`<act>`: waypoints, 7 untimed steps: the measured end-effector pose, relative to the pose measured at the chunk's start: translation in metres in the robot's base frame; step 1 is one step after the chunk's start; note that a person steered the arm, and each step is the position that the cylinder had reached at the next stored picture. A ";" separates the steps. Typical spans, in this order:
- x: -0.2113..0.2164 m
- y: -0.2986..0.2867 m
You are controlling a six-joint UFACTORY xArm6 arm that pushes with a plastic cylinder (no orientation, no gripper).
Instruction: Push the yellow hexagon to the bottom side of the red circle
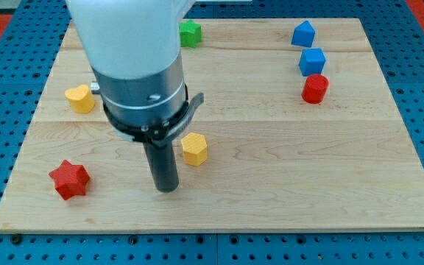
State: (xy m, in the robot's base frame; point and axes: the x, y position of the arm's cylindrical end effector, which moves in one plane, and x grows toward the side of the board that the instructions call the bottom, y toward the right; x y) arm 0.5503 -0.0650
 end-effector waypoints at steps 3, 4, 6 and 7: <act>-0.054 0.093; -0.071 0.133; -0.089 0.088; -0.102 0.136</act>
